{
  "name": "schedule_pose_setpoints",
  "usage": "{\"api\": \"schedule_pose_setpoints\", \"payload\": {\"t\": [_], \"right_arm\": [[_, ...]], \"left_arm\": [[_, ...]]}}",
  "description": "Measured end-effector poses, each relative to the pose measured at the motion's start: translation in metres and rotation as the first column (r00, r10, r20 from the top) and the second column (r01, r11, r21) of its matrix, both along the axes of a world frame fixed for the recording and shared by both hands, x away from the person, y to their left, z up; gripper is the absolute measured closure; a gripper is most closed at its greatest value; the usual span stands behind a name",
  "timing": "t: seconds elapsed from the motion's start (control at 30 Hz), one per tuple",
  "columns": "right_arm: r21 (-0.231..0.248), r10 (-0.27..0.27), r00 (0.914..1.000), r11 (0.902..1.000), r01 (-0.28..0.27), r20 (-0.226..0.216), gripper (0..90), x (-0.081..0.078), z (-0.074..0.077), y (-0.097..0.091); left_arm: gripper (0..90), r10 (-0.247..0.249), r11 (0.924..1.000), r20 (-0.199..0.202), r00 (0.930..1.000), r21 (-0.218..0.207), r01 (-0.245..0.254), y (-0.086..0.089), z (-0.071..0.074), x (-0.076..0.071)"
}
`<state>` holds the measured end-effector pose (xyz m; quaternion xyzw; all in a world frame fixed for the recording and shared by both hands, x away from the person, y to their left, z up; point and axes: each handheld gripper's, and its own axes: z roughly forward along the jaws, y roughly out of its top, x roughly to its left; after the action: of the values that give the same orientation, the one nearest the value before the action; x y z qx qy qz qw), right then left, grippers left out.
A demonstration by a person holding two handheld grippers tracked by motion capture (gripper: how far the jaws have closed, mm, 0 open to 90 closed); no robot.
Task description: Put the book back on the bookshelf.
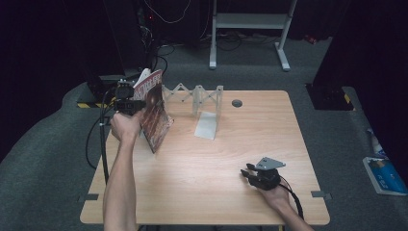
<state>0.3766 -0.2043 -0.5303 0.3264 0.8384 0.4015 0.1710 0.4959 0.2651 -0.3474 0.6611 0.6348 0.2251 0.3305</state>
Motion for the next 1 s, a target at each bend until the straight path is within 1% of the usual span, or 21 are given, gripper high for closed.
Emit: {"api": "schedule_pose_setpoints", "payload": {"t": [0.1, 0.23, 0.27, 0.37, 0.4, 0.43, 0.47, 0.53, 0.57, 0.6, 0.67, 0.73, 0.77, 0.83, 0.87, 0.97, 1.0], "right_arm": [[0.002, -0.002, 1.0000, 1.0000, 0.002, -0.001, 61.1, 0.000, 0.000, 0.000], [0.000, -0.004, 1.0000, 1.0000, 0.004, 0.001, 61.1, -0.001, 0.000, 0.000], [-0.001, -0.006, 1.0000, 1.0000, 0.006, 0.001, 61.2, -0.001, 0.000, 0.000], [-0.002, -0.007, 1.0000, 1.0000, 0.007, 0.001, 61.2, -0.001, 0.000, 0.000], [-0.002, -0.007, 1.0000, 1.0000, 0.007, 0.001, 61.2, -0.002, 0.000, 0.000], [-0.002, -0.007, 1.0000, 1.0000, 0.007, 0.001, 61.2, -0.001, 0.000, 0.000], [-0.002, -0.007, 1.0000, 1.0000, 0.007, 0.001, 61.2, -0.001, 0.000, 0.000], [-0.001, -0.007, 1.0000, 1.0000, 0.007, 0.001, 61.1, -0.002, 0.000, 0.000], [-0.001, -0.007, 1.0000, 1.0000, 0.007, 0.001, 61.1, -0.002, 0.000, 0.000], [-0.001, -0.009, 1.0000, 1.0000, 0.009, -0.001, 61.2, -0.002, 0.000, 0.000], [-0.001, -0.009, 1.0000, 1.0000, 0.009, -0.001, 61.2, -0.002, 0.000, 0.000], [-0.002, -0.009, 1.0000, 1.0000, 0.009, -0.001, 61.1, -0.002, 0.000, 0.000], [-0.001, -0.008, 1.0000, 1.0000, 0.008, 0.002, 61.1, -0.002, 0.000, 0.000], [-0.001, -0.009, 1.0000, 1.0000, 0.009, 0.002, 61.1, -0.001, 0.000, 0.000], [-0.001, -0.010, 0.9999, 1.0000, 0.010, 0.004, 61.1, -0.001, 0.000, 0.000], [-0.001, -0.010, 0.9999, 1.0000, 0.010, 0.004, 61.1, -0.001, 0.000, 0.000], [-0.001, -0.010, 0.9999, 1.0000, 0.010, 0.003, 61.1, -0.001, 0.000, 0.000]], "left_arm": [[83.9, -0.002, 0.9997, 0.015, 0.9999, -0.024, 0.002, 0.004, 0.000, 0.001], [84.0, 0.008, 0.9994, 0.037, 0.9993, -0.033, -0.007, 0.007, -0.001, 0.001], [84.0, 0.010, 0.9994, 0.052, 0.9986, -0.033, -0.008, 0.007, -0.001, 0.001], [84.1, 0.018, 0.9985, 0.099, 0.9949, -0.053, -0.013, 0.006, -0.002, -0.002], [84.1, 0.020, 0.9986, 0.108, 0.9940, -0.050, -0.015, 0.006, -0.002, -0.002], [84.1, 0.020, 0.9986, 0.108, 0.9940, -0.050, -0.015, 0.006, -0.002, -0.002], [84.1, 0.018, 0.9994, 0.117, 0.9929, -0.030, -0.014, 0.003, -0.003, -0.001], [84.1, 0.015, 0.9998, 0.129, 0.9915, -0.013, -0.014, 0.000, -0.005, -0.001], [84.0, 0.015, 0.9998, 0.129, 0.9915, -0.013, -0.014, 0.000, -0.005, -0.001], [84.1, 0.019, 0.9997, 0.148, 0.9888, -0.015, -0.017, -0.003, -0.007, 0.000], [84.1, 0.026, 0.9996, 0.169, 0.9853, -0.016, -0.024, -0.004, -0.010, -0.001], [84.0, 0.037, 0.9993, 0.188, 0.9814, -0.014, -0.035, -0.006, -0.014, -0.002], [84.0, 0.037, 0.9993, 0.188, 0.9814, -0.014, -0.035, -0.006, -0.014, -0.002], [84.0, 0.043, 0.9990, 0.205, 0.9779, -0.022, -0.039, -0.007, -0.018, -0.004], [83.9, 0.047, 0.9986, 0.215, 0.9755, -0.034, -0.040, -0.006, -0.020, -0.005], [83.7, 0.038, 0.9988, 0.210, 0.9770, -0.037, -0.031, -0.003, -0.022, -0.005], [83.5, 0.043, 0.9986, 0.209, 0.9770, -0.040, -0.035, -0.003, -0.023, -0.005]]}}
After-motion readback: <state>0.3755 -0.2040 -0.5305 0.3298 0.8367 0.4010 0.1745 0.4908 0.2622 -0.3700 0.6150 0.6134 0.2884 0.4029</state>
